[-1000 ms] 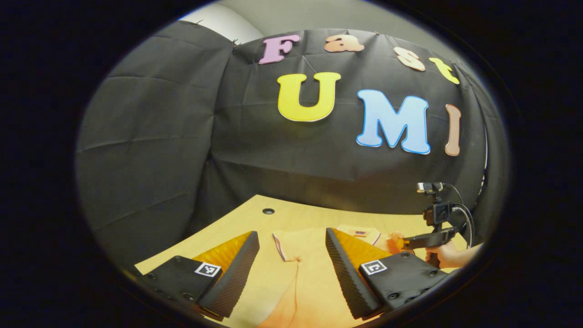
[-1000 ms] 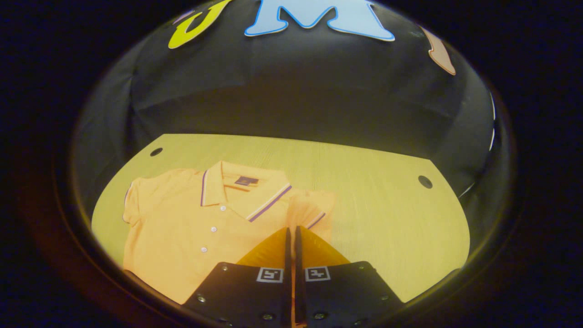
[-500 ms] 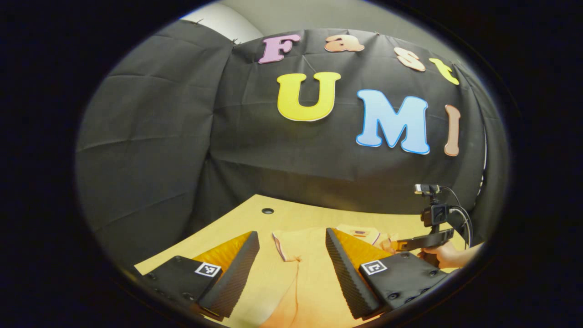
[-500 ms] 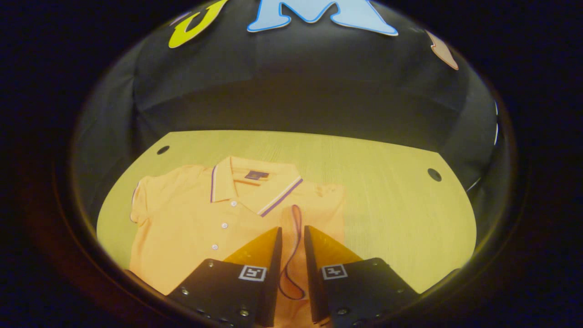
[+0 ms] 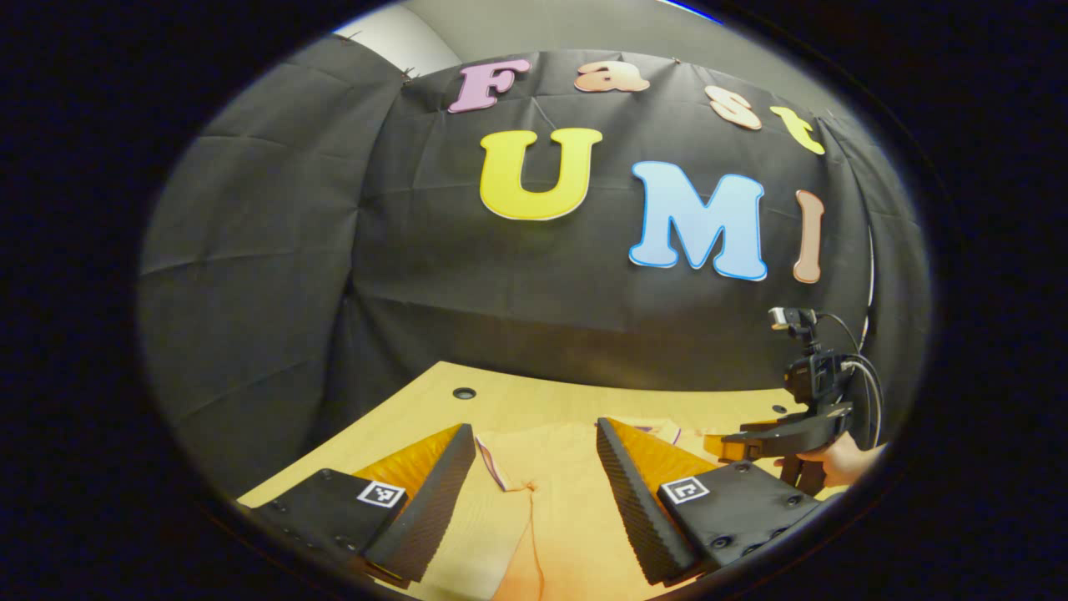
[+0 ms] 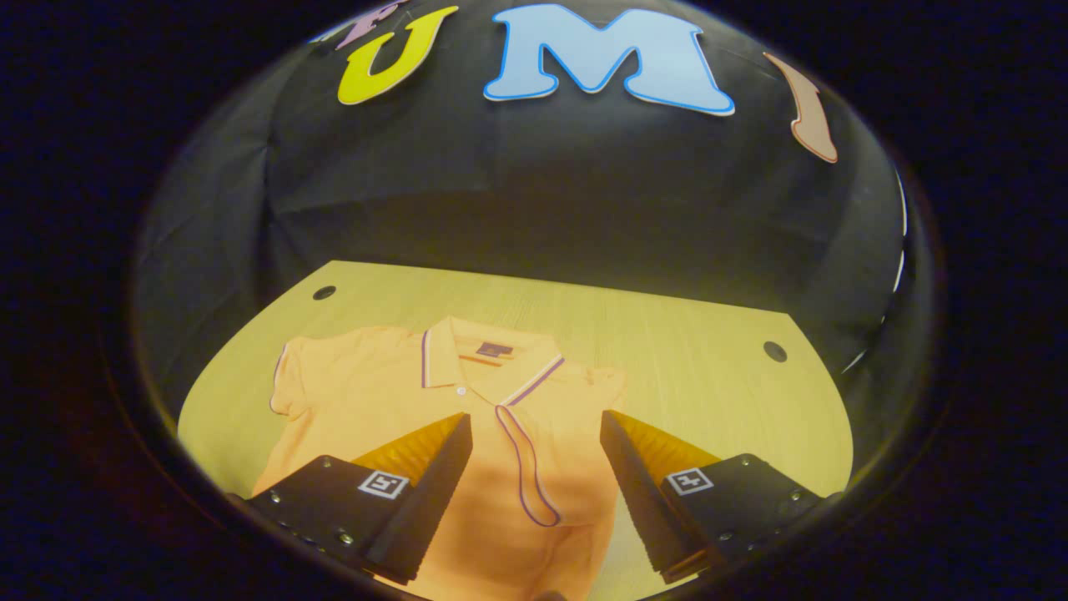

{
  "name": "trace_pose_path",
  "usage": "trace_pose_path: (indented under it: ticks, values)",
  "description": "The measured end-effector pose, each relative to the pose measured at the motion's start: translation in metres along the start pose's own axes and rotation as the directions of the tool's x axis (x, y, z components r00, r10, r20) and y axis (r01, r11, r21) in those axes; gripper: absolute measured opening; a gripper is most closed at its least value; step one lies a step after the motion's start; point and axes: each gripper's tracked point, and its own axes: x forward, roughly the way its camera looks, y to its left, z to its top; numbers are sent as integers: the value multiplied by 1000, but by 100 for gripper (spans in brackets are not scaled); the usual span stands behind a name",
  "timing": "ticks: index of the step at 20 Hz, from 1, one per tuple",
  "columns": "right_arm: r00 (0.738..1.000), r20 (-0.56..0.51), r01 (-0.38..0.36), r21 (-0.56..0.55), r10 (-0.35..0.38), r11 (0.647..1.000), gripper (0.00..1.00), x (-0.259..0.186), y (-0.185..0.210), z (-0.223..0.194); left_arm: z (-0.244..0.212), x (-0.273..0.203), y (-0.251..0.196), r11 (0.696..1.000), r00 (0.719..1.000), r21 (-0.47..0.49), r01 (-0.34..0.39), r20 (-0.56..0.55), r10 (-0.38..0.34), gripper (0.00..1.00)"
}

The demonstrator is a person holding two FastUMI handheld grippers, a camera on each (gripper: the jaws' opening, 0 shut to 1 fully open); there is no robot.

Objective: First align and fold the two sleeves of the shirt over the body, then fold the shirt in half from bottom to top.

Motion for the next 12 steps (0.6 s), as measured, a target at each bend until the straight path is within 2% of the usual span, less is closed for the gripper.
trace_pose_path:
  ticks: [5,9,12]
  values:
    - [996,82,44,-13,-43,999,96,-53,13,19,-16,41,16,998,997,-16,65,-31,-66,95]
    - [983,153,100,-5,-98,995,96,-97,26,33,-35,85,39,995,993,-48,86,-74,-90,94]
    - [973,195,125,20,-126,992,94,-123,38,42,-47,124,57,996,993,-55,69,-94,-74,94]
